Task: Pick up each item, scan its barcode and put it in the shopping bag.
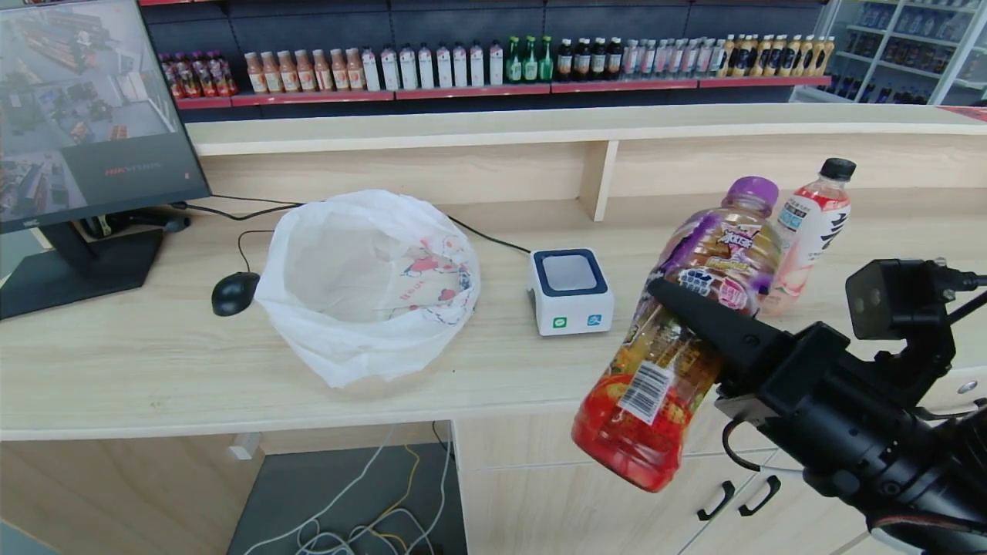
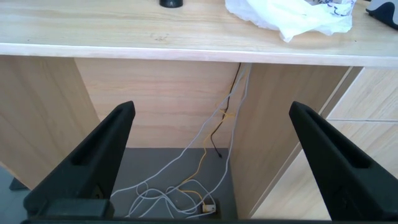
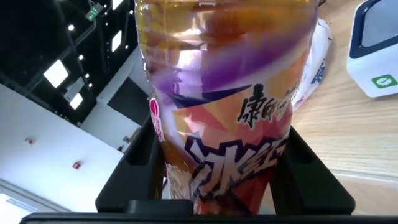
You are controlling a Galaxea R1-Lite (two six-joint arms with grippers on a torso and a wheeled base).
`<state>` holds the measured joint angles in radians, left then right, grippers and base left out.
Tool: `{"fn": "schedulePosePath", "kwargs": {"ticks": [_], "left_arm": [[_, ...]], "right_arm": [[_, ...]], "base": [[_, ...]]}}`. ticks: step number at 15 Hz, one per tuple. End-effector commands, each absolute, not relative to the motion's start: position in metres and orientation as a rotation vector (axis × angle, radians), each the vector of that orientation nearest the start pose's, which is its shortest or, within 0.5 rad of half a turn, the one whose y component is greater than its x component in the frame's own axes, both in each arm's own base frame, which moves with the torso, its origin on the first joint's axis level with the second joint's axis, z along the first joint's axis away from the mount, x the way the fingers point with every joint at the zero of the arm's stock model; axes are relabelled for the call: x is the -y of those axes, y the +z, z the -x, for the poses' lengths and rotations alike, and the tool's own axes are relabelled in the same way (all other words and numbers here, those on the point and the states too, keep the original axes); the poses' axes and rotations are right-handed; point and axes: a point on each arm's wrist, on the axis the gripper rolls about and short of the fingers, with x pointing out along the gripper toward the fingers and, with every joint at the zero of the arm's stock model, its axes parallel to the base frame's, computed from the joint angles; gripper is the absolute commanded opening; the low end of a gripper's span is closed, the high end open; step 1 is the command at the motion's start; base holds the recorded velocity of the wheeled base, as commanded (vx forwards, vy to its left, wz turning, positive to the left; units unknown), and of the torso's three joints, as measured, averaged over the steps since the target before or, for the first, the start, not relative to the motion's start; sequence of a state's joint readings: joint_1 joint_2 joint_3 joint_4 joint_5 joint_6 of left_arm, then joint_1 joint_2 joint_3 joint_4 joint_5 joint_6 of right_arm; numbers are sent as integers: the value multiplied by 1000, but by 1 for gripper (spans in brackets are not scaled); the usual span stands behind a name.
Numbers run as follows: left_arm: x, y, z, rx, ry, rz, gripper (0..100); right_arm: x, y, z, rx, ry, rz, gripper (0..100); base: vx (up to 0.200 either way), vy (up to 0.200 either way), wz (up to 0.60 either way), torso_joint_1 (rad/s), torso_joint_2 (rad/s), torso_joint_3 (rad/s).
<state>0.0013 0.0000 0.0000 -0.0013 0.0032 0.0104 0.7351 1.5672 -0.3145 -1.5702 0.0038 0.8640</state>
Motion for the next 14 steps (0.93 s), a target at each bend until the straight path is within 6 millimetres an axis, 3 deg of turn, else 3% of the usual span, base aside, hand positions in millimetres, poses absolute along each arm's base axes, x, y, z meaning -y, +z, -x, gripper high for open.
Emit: {"fn": "schedulePosePath", "kwargs": {"ticks": [1, 7, 14], "left_arm": [[0, 76, 23, 2, 5, -11, 100], [0, 76, 23, 2, 5, -11, 100], [0, 76, 23, 2, 6, -11, 100]], "right_arm": [[-159, 195, -166, -31, 840, -982, 0], [-164, 198, -158, -73, 845, -1116, 0], [-165, 198, -159, -76, 840, -1119, 0]], "base": [[0, 0, 0, 0, 0, 0], [0, 0, 0, 0, 0, 0], [0, 0, 0, 0, 0, 0]]}}
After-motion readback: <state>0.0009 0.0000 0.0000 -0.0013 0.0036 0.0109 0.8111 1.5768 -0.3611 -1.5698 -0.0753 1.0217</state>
